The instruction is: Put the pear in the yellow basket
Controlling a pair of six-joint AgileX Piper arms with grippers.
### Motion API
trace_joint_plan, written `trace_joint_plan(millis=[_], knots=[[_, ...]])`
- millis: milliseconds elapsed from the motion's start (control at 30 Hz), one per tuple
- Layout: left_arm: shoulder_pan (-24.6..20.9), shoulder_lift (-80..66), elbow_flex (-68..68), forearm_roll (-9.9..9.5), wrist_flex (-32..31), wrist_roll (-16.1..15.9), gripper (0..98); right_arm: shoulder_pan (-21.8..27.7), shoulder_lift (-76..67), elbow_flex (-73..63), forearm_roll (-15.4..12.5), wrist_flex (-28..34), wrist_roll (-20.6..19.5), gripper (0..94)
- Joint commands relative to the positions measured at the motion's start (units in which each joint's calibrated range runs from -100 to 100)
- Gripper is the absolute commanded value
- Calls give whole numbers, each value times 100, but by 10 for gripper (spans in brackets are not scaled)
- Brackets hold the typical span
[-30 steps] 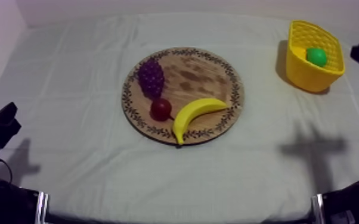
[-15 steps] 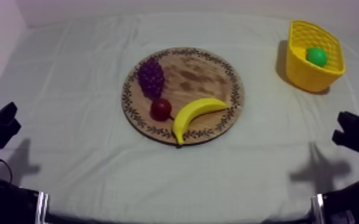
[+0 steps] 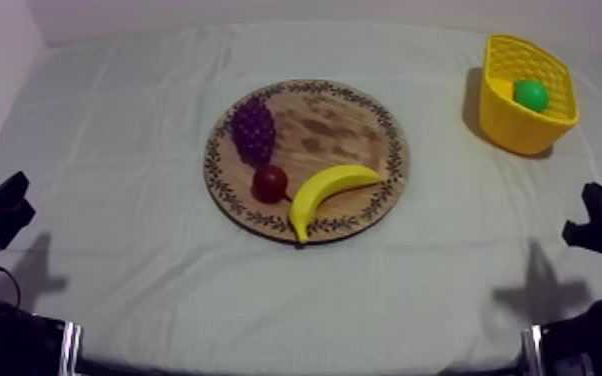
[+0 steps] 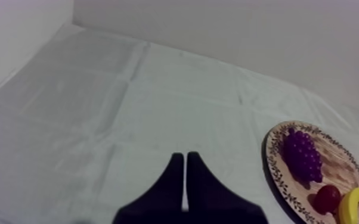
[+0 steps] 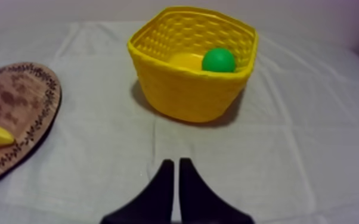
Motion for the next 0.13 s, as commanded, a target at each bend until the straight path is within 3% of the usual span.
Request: trace_joint_plan(millis=[0,100], knots=[[3,0,5,2,-1,-2,1,4,-2,3,2,0,326,4],[3,0,5,2,-1,5,1,7,-5,4,2,-7,430,4]])
